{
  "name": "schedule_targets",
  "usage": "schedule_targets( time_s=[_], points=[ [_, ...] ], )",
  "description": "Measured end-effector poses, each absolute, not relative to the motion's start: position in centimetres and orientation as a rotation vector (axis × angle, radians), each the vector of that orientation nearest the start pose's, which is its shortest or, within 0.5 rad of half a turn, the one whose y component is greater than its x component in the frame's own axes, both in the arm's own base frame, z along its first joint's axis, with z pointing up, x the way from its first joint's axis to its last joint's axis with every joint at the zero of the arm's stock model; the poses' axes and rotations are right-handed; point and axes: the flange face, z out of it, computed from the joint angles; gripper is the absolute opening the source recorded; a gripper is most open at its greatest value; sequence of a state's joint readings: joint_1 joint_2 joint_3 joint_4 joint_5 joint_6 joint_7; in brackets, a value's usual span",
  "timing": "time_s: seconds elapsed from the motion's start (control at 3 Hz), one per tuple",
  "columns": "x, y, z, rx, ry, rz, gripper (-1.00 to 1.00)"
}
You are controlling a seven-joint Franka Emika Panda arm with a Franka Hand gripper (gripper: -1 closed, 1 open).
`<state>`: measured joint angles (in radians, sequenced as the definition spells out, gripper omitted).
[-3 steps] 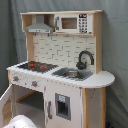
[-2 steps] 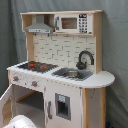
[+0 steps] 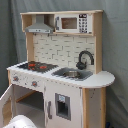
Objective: Play with the kitchen
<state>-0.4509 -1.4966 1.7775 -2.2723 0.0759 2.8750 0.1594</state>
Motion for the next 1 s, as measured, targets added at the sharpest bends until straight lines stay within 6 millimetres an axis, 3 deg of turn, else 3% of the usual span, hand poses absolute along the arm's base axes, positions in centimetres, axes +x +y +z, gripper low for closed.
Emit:
schedule_targets(
  time_s=[0.67,1.0],
  points=[
    [17.4,49.9,21.5,1.542,1.254,1.279,1.0],
    [19.1,46.7,20.3,1.622,1.15,1.252,1.0]
  ],
)
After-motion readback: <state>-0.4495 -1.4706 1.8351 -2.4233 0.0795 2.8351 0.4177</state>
